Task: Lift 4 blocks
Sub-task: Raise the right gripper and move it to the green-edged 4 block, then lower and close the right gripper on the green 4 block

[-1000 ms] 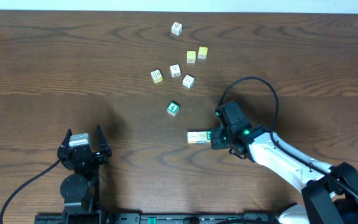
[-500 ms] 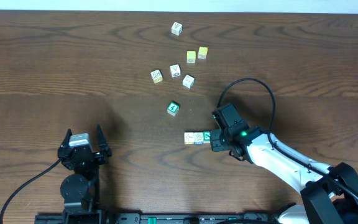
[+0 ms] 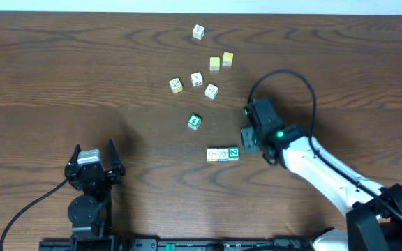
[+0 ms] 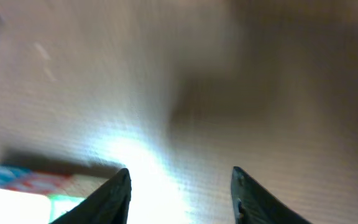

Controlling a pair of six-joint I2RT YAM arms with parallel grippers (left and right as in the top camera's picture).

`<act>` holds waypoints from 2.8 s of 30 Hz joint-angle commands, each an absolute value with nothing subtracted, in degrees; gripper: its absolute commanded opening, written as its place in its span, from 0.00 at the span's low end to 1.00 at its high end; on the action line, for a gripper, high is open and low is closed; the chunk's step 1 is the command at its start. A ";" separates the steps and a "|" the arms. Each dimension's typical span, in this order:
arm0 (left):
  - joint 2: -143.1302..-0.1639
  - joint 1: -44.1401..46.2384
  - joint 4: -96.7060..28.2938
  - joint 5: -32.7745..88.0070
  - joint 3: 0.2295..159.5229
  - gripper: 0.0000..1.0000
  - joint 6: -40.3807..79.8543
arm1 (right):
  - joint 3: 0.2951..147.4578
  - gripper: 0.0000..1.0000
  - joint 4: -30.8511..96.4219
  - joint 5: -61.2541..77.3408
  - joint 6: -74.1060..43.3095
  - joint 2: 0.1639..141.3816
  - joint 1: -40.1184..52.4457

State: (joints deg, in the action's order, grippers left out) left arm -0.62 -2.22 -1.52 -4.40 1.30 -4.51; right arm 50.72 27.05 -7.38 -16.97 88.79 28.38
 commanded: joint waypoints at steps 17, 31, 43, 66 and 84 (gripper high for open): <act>-0.34 -2.50 -3.81 -5.13 0.23 0.76 -4.25 | 73.19 0.64 24.64 9.96 -7.14 105.08 30.92; -0.34 -2.50 -3.81 -5.13 0.23 0.76 -4.25 | 78.28 0.67 29.58 9.89 2.55 112.16 37.12; -0.34 -2.50 -3.81 -5.13 0.23 0.76 -4.25 | 78.28 0.73 30.37 12.34 14.02 113.58 37.08; -0.34 -2.50 -3.81 -5.13 0.23 0.75 -4.25 | 79.55 0.67 22.96 9.91 19.20 117.27 37.08; -0.34 -2.50 -3.81 -5.13 0.23 0.76 -4.25 | 80.68 0.41 23.11 8.36 18.87 120.05 37.01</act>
State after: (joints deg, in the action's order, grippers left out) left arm -0.62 -2.22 -1.52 -4.40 1.30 -4.51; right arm 79.57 23.07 9.52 18.65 120.01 37.06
